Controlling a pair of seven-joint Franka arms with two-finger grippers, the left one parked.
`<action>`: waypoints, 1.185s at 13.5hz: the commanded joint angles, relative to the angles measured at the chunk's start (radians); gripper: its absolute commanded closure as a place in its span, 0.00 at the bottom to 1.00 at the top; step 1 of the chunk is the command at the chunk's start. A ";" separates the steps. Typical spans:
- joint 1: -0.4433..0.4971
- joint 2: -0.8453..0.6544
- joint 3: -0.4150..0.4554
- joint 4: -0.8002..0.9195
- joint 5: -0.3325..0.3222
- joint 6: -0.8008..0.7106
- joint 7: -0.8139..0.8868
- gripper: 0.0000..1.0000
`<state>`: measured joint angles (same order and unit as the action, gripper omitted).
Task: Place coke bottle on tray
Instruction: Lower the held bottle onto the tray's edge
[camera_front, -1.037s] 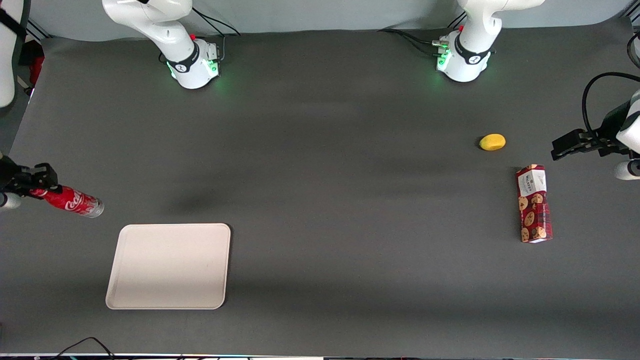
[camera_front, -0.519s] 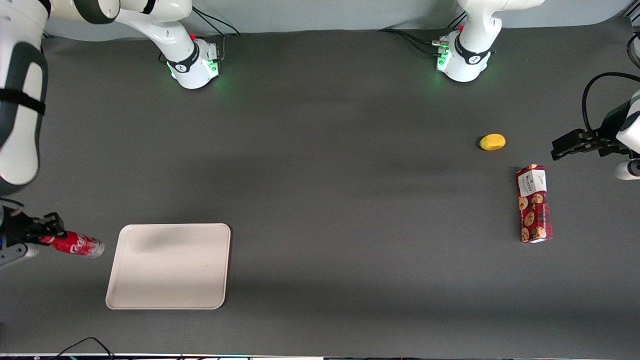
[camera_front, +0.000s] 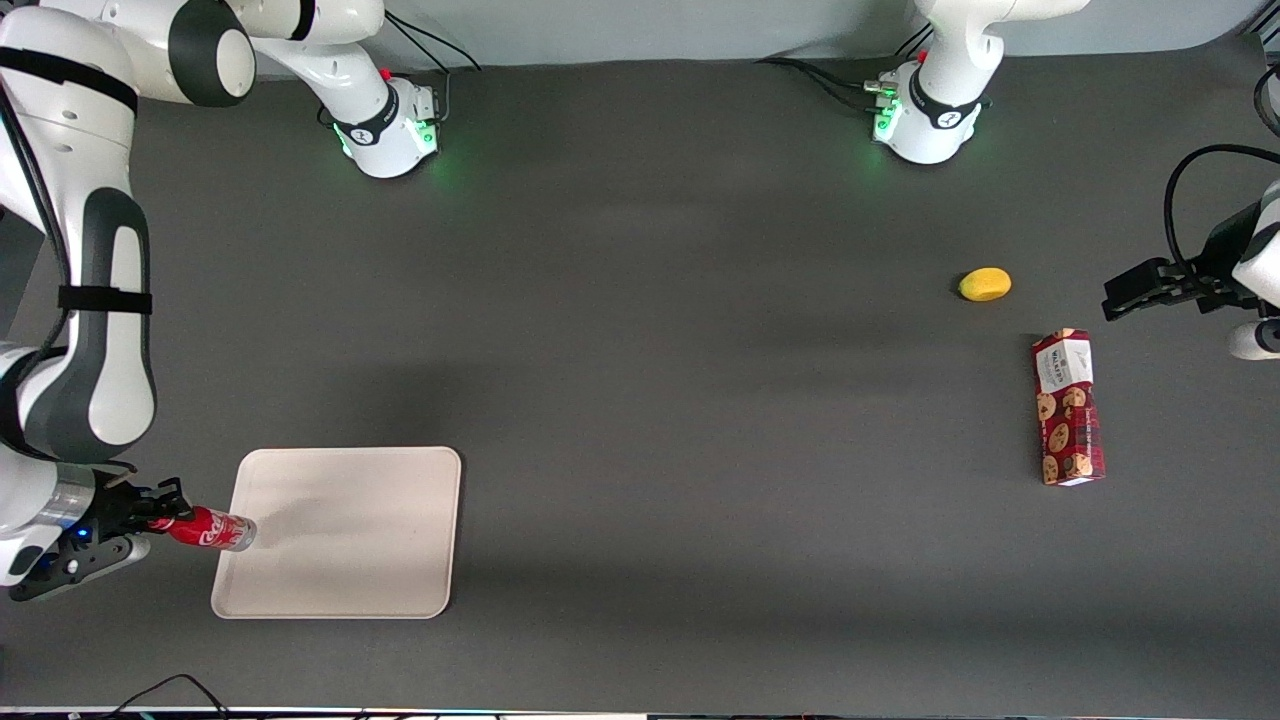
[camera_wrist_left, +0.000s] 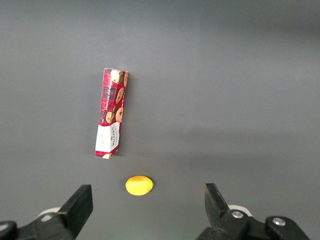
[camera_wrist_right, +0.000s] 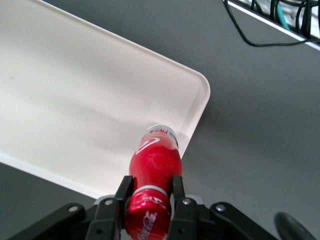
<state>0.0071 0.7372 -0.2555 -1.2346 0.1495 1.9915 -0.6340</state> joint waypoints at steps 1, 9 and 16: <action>0.001 -0.007 -0.007 -0.049 0.041 0.064 -0.027 1.00; -0.003 0.007 -0.007 -0.054 0.082 0.076 -0.027 0.07; 0.049 -0.183 -0.011 -0.055 0.070 -0.116 0.193 0.00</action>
<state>0.0178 0.6507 -0.2583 -1.2582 0.2246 1.9565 -0.5447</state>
